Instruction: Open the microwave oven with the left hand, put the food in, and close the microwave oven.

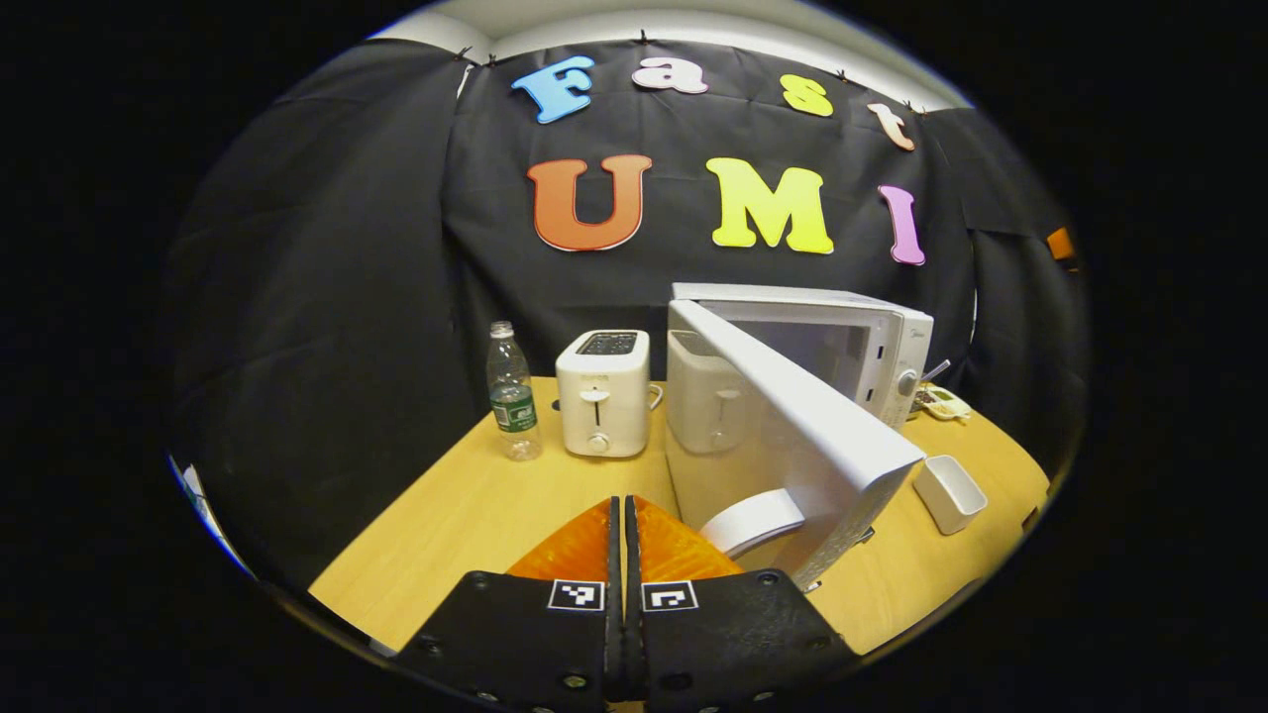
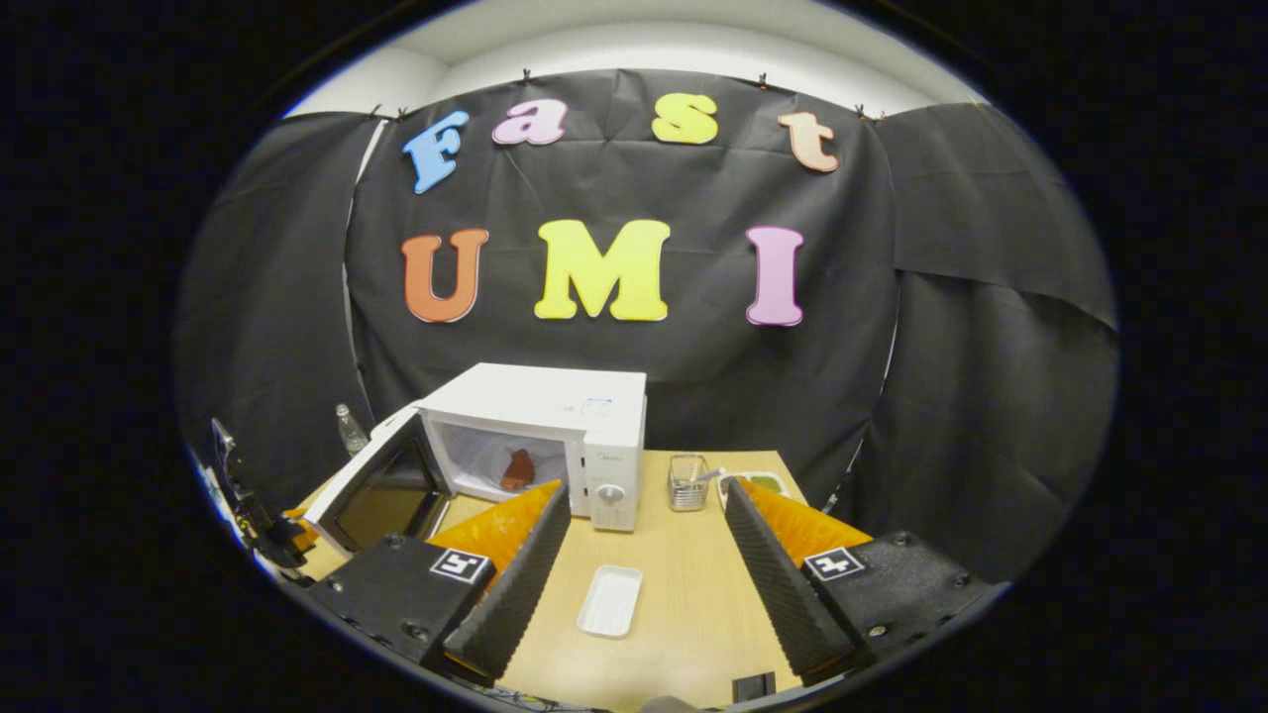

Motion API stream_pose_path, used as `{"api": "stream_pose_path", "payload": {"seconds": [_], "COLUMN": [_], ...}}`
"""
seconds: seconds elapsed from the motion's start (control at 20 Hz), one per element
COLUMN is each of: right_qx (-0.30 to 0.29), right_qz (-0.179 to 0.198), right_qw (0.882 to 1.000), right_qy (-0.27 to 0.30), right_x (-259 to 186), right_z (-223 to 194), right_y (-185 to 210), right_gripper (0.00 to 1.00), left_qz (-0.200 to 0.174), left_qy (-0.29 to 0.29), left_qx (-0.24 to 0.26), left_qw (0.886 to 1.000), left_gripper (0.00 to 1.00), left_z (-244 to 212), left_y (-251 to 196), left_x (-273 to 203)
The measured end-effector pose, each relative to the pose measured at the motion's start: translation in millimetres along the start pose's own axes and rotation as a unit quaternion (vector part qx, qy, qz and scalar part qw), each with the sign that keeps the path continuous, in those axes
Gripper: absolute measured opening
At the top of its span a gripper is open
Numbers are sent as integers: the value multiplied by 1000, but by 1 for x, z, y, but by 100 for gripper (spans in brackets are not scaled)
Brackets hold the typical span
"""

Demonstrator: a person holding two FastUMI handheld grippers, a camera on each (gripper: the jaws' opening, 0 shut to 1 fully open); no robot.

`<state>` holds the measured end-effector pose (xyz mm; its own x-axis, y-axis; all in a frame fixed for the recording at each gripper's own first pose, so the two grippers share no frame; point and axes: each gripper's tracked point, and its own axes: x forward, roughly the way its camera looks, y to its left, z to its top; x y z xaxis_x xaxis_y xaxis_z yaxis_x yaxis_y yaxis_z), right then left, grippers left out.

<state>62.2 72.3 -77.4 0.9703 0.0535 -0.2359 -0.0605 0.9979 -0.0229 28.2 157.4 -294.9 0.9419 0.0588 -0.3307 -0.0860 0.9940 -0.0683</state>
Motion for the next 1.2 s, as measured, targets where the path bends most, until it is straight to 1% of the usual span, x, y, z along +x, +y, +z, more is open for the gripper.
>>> {"api": "stream_pose_path", "payload": {"seconds": [0.05,0.1,0.25,0.45,0.65,0.7,0.75,0.9,1.05,1.1,1.15,1.2], "right_qx": [3,9,17,23,32,34,37,45,48,52,54,57], "right_qz": [-6,-9,-16,-30,-44,-49,-54,-68,-82,-86,-90,-95], "right_qw": [1000,1000,1000,999,998,998,997,996,995,994,994,993], "right_qy": [2,5,9,13,23,26,28,33,39,39,40,41], "right_x": [-1,-4,-11,-18,-21,-21,-21,-21,-18,-17,-15,-14], "right_z": [0,2,-1,-2,-8,-10,-11,-16,-18,-17,-17,-17], "right_y": [-4,-1,-11,-30,-49,-55,-61,-76,-91,-96,-100,-104], "right_gripper": [92,92,92,92,92,100,92,92,92,100,92,92], "left_qz": [-12,-26,-59,-109,-147,-157,-166,-194,-210,-215,-219,-221], "left_qy": [2,6,6,-1,-6,-7,-9,-14,-19,-19,-19,-18], "left_qx": [-4,-4,12,32,50,56,61,85,96,97,98,99], "left_qw": [1000,1000,998,993,988,986,984,977,973,972,971,970], "left_gripper": [0,0,0,0,0,0,0,0,0,0,0,0], "left_z": [-3,-6,-8,3,12,14,17,25,32,35,36,38], "left_y": [-16,-31,-66,-114,-159,-171,-182,-215,-239,-248,-254,-260], "left_x": [3,5,12,24,40,44,50,66,84,92,98,104]}}
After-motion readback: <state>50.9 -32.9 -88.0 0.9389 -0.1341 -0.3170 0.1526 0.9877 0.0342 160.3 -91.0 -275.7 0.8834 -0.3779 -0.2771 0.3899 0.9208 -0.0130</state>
